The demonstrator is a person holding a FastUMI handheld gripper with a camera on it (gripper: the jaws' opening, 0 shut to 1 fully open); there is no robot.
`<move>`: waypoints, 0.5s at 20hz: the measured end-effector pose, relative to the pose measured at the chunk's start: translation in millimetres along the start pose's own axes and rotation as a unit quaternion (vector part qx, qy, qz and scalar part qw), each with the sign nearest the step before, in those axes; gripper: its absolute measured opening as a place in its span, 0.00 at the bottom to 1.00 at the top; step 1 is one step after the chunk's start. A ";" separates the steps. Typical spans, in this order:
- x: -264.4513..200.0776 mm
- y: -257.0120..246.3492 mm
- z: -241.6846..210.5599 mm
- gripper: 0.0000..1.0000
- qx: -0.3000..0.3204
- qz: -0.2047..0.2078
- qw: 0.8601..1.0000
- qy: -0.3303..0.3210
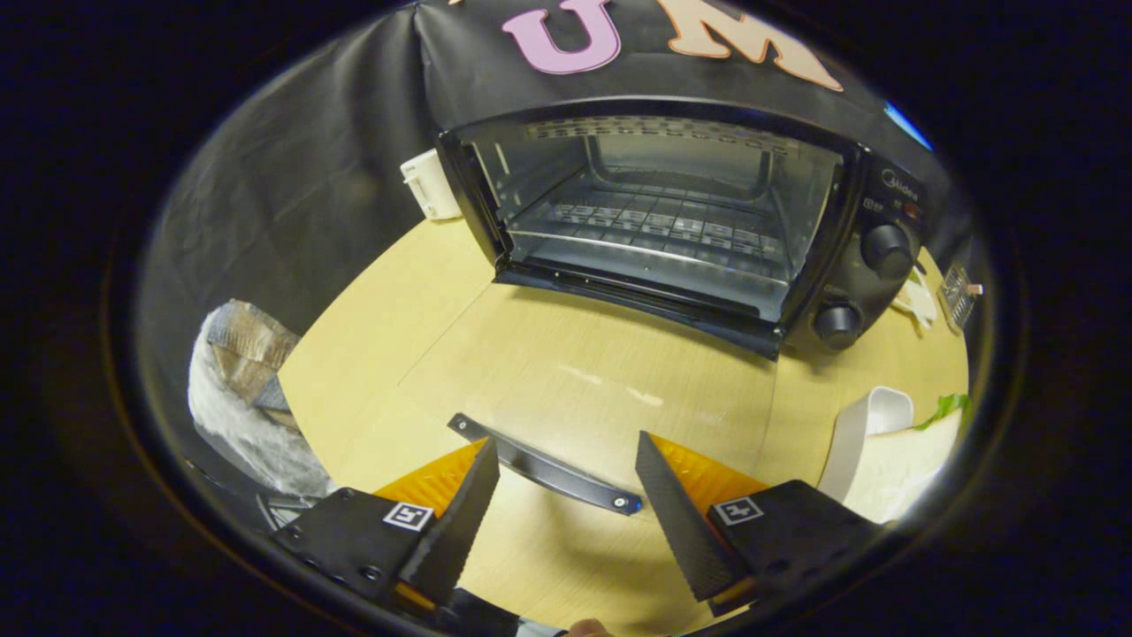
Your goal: Open the toaster oven, put the food inside, and close the toaster oven door.
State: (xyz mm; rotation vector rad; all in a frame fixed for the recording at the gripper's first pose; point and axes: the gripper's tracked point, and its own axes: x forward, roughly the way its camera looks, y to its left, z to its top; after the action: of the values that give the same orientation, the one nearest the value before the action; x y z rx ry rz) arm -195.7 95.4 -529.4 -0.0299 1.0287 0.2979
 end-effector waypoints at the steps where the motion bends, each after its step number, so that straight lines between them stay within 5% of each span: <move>1: -5.2 0.3 -0.3 0.98 -0.001 0.007 1.000 -0.001; 5: -37.8 -26.0 25.0 0.98 0.034 -0.001 0.998 -0.060; 10: -87.7 -111.9 59.1 0.98 0.069 -0.067 0.987 -0.129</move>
State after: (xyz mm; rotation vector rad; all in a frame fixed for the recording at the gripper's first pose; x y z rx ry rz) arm -159.3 -22.4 -437.3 0.0638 0.7830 0.1044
